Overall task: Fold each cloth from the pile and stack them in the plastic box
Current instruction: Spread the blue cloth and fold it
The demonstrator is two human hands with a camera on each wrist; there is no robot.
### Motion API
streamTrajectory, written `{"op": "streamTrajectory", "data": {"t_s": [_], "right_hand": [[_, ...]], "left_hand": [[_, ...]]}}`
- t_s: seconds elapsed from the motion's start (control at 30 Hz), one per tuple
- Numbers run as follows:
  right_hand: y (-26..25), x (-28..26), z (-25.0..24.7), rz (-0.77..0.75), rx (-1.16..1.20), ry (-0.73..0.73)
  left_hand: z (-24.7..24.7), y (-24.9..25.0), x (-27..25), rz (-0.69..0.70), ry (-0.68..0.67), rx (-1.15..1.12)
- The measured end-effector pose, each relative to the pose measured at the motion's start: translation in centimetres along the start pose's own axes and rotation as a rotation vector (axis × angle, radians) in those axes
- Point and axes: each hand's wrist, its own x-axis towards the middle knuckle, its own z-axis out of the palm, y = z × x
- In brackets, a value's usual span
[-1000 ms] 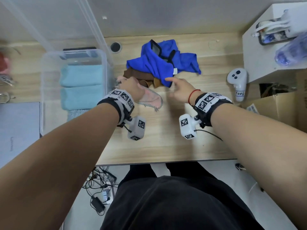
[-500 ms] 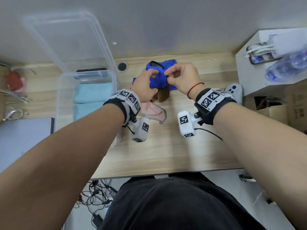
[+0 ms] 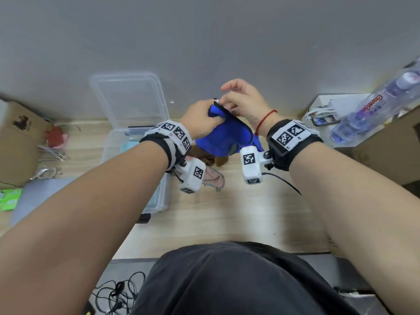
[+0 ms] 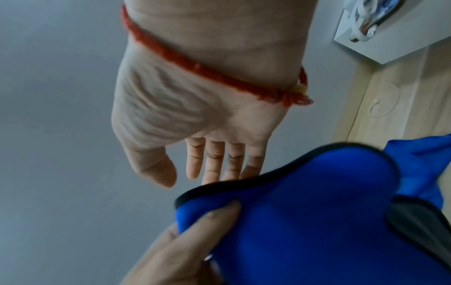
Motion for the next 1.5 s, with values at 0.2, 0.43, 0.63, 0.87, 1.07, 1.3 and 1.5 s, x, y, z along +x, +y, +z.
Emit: {"op": "streamTrajectory", "data": {"t_s": [0.2, 0.43, 0.63, 0.87, 1.07, 1.3, 1.5], "right_hand": [[3.5, -4.3, -1.0, 0.022, -0.590, -0.241], [3.5, -8.5, 1.6, -0.036, -0.649, -0.278], [4.2, -11.8, 4.5, 0.029, -0.508, -0.265], [6.7, -15.1, 5.4, 0.032, -0.485, -0.146], [6.4, -16.8, 5.1, 0.030, -0.358, -0.032], [6.4, -17.9, 1.1, 0.048, -0.521, 0.143], [7.3, -17.7, -1.4, 0.077, -0.656, 0.131]], "left_hand": [[-1.7, 1.2, -3.7, -0.123, 0.213, -0.273], [-4.1, 3.6, -9.5, -0.106, 0.001, -0.559], [-4.8, 1.5, -12.5, -0.078, -0.134, -0.532], [-3.7, -1.0, -14.8, -0.030, -0.082, -0.504], [-4.1, -1.0, -15.4, 0.052, -0.131, -0.329], [-5.4, -3.0, -16.2, -0.008, -0.136, -0.028], [-4.9, -5.1, -16.5, -0.115, -0.224, 0.194]]}}
